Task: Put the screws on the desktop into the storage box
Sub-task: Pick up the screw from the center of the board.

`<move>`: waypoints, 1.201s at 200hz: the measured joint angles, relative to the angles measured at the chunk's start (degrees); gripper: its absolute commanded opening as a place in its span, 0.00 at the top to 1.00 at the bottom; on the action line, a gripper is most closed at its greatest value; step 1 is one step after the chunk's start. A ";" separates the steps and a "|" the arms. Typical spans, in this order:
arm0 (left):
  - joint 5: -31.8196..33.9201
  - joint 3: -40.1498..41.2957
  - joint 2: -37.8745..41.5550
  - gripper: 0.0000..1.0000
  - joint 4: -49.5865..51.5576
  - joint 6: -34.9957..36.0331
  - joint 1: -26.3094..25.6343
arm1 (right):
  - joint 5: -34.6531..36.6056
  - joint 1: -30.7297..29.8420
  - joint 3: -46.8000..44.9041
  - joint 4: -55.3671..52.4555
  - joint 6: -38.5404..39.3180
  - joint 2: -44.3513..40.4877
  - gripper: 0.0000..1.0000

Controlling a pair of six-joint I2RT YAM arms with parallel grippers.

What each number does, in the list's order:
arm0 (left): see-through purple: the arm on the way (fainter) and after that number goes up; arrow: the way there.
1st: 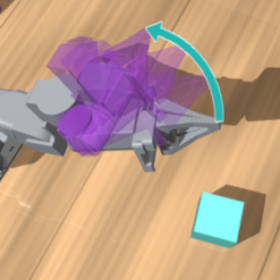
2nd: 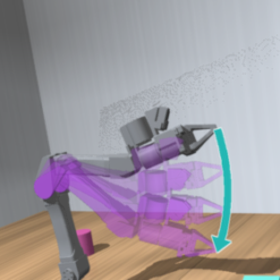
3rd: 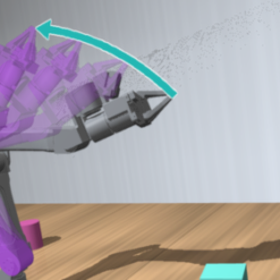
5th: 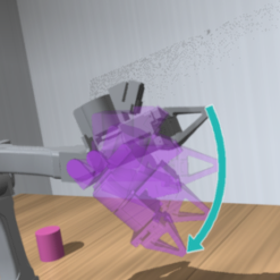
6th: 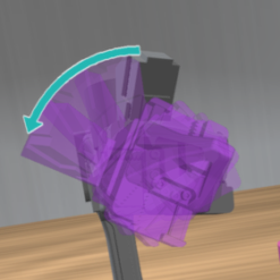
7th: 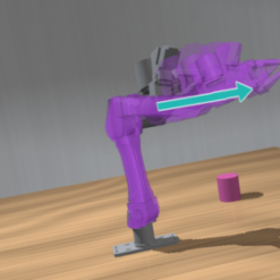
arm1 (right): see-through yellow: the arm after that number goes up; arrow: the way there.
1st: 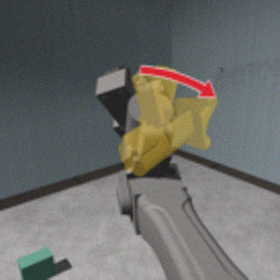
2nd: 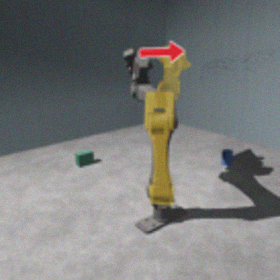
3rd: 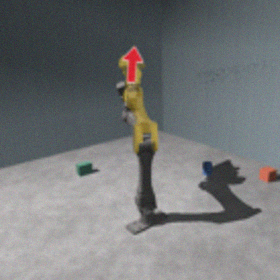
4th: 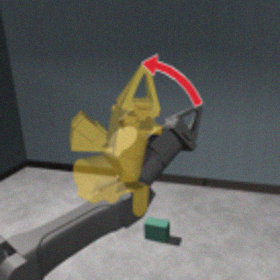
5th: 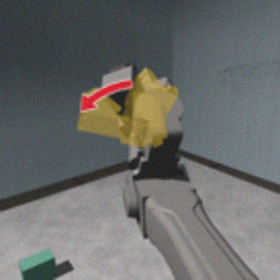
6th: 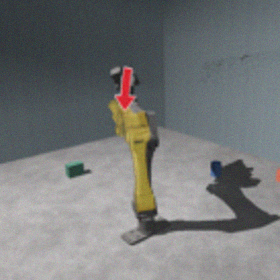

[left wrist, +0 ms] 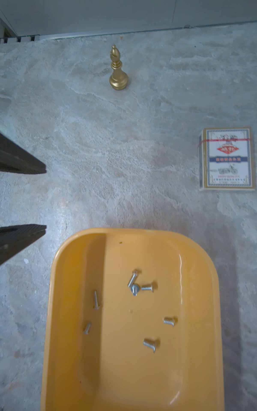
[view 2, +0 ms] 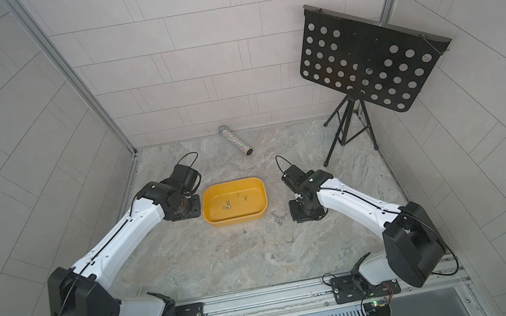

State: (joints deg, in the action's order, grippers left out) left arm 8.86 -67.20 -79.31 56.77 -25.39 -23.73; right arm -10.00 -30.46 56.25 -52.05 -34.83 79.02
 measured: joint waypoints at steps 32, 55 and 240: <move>-1.11 2.56 1.86 0.52 -0.02 0.96 3.04 | -0.04 -3.19 -1.60 1.11 -1.97 0.09 0.69; -1.99 4.09 1.95 0.52 -0.72 1.31 3.98 | -0.07 -4.98 -2.64 2.12 -3.52 0.59 0.70; -5.33 9.55 3.89 0.49 -3.65 2.12 7.13 | 2.51 -11.89 -5.60 11.56 -11.47 12.81 0.73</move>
State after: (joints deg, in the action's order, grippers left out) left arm 3.53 -57.65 -75.42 53.12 -23.27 -16.60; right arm -7.49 -42.35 50.65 -40.49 -46.30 91.83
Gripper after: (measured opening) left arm 0.511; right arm 0.279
